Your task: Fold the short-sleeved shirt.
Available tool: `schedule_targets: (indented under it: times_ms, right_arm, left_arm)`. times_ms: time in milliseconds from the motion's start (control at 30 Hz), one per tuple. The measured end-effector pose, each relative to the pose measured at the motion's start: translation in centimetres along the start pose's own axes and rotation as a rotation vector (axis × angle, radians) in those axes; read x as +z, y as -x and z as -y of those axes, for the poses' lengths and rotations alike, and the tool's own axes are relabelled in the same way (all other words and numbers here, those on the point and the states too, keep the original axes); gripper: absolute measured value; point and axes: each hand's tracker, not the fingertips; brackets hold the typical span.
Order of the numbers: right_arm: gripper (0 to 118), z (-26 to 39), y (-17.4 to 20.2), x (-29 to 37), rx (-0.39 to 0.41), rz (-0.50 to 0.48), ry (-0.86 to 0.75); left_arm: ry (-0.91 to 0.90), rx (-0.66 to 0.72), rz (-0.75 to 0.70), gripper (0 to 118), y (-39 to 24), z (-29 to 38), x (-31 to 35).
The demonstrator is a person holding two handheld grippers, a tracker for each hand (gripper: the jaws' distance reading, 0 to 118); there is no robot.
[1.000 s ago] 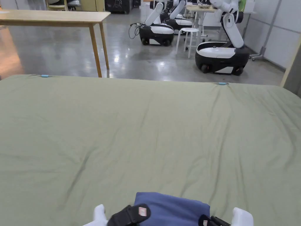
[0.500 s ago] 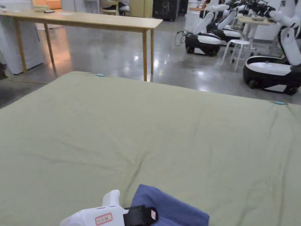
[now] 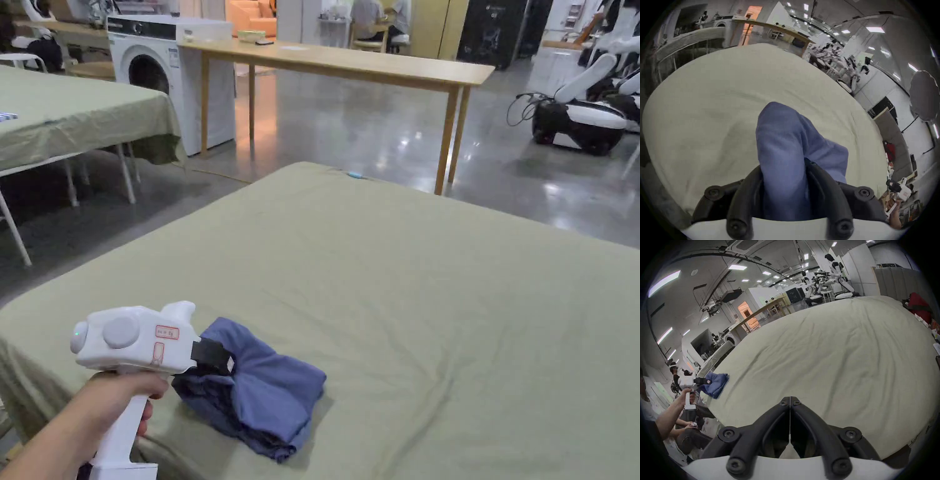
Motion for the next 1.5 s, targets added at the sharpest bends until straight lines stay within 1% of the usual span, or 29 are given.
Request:
schedule_targets:
  times_ms: [33,67,100,133,200,300,367,400,433,467,500,533,567,600,667,700,733,800,867,900,967,1033,1067,1133,1167,1200,1233,1267,1500]
  right_arm:
    - [1,-0.1,0.3,0.1,0.005,-0.005,-0.002]
    - [1,-0.1,0.3,0.2,0.010,-0.007,-0.004]
    - [1,-0.2,0.4,0.3,0.013,-0.007,-0.006]
    - [1,-0.3,0.5,0.5,0.019,-0.009,-0.006]
    - [1,-0.6,0.5,0.9,0.033,-0.008,-0.008]
    - [1,-1.0,0.1,2.1,0.042,-0.009,-0.028]
    - [1,-1.3,-0.5,3.3,0.033,-0.017,-0.047]
    - [1,-1.5,-0.8,3.8,0.032,-0.016,-0.058]
    - [1,-2.1,-1.2,4.5,0.024,0.005,-0.092]
    - [1,-2.7,-1.5,5.2,0.017,0.030,-0.125]
    - [1,-3.8,-1.6,6.1,0.017,0.054,-0.164]
    - [1,-4.8,-1.6,7.0,0.023,0.071,-0.205]
    - [1,-6.4,-1.4,8.3,0.048,0.081,-0.262]
    - [1,-7.6,-1.3,9.2,0.079,0.087,-0.304]
    - [1,-11.5,0.0,11.7,0.198,0.144,-0.426]
    - [1,-12.8,0.5,12.5,0.244,0.170,-0.473]
    - [1,-14.5,1.2,13.3,0.297,0.226,-0.532]
    - [1,-16.9,2.1,14.1,0.376,0.328,-0.581]
    - [1,-18.8,2.6,14.3,0.454,0.406,-0.608]
    - [1,-19.3,2.6,14.2,0.471,0.439,-0.623]
    - [1,-20.2,2.5,14.7,0.460,0.441,-0.590]
    - [1,-20.0,2.3,15.7,0.450,0.429,-0.579]
    - [1,-19.6,2.3,16.1,0.472,0.412,-0.594]
    - [1,-19.5,2.3,16.2,0.494,0.451,-0.605]
    - [1,-19.7,2.3,16.3,0.488,0.446,-0.601]
    - [1,-19.9,2.2,16.7,0.466,0.421,-0.592]
    - [1,-19.9,2.1,17.1,0.428,0.368,-0.609]
    - [1,-20.0,2.1,17.3,0.411,0.349,-0.626]
    - [3,-19.7,2.5,17.5,0.401,0.334,-0.624]
  left_arm:
    - [-0.017,0.009,0.028,34,-0.2,0.7,0.1]
    - [-0.046,-0.002,0.026,58,-0.5,1.1,0.4]
    - [-0.074,-0.019,0.000,96,-0.8,1.3,0.9]
    - [-0.092,-0.028,-0.016,106,-0.8,1.4,1.8]
    - [-0.150,-0.018,0.016,103,-0.6,1.4,4.5]
    - [-0.289,-0.036,-0.103,103,-1.0,1.9,10.4]
    - [-0.403,-0.054,-0.191,103,-3.5,3.2,13.5]
    - [-0.437,-0.067,-0.206,103,-4.6,3.6,14.3]
    - [-0.497,-0.102,-0.207,103,-7.5,4.9,15.1]
    - [-0.558,-0.142,-0.200,97,-9.9,5.9,15.7]
    - [-0.620,-0.192,-0.209,73,-13.2,7.2,15.9]
    - [-0.677,-0.241,-0.219,45,-15.9,8.0,15.7]
    - [-0.725,-0.294,-0.232,17,-19.9,9.0,15.4]
    - [-0.746,-0.307,-0.213,8,-22.8,9.5,15.1]
    - [-0.773,-0.365,-0.053,6,-30.3,10.4,14.1]
    - [-0.770,-0.414,-0.015,6,-33.2,10.8,13.7]
    - [-0.782,-0.484,0.020,5,-37.4,11.4,13.1]
    - [-0.812,-0.569,0.011,5,-43.3,12.2,11.3]
    - [-0.818,-0.591,0.028,5,-48.8,12.3,9.6]
    - [-0.819,-0.598,0.030,5,-50.9,12.4,8.9]
    - [-0.769,-0.667,-0.012,5,-54.6,12.4,7.7]
    - [-0.751,-0.726,-0.003,5,-55.6,13.0,7.6]
    - [-0.772,-0.735,-0.017,5,-56.2,13.4,7.7]
    - [-0.759,-0.724,-0.039,5,-56.2,13.3,7.6]
    - [-0.751,-0.715,-0.035,5,-56.0,13.2,7.7]
    - [-0.750,-0.698,-0.027,5,-55.9,13.3,8.0]
    - [-0.761,-0.654,0.014,5,-55.4,13.2,8.4]
    - [-0.762,-0.644,0.029,5,-55.1,13.1,8.7]
    - [-0.763,-0.627,0.051,5,-54.5,12.8,10.1]
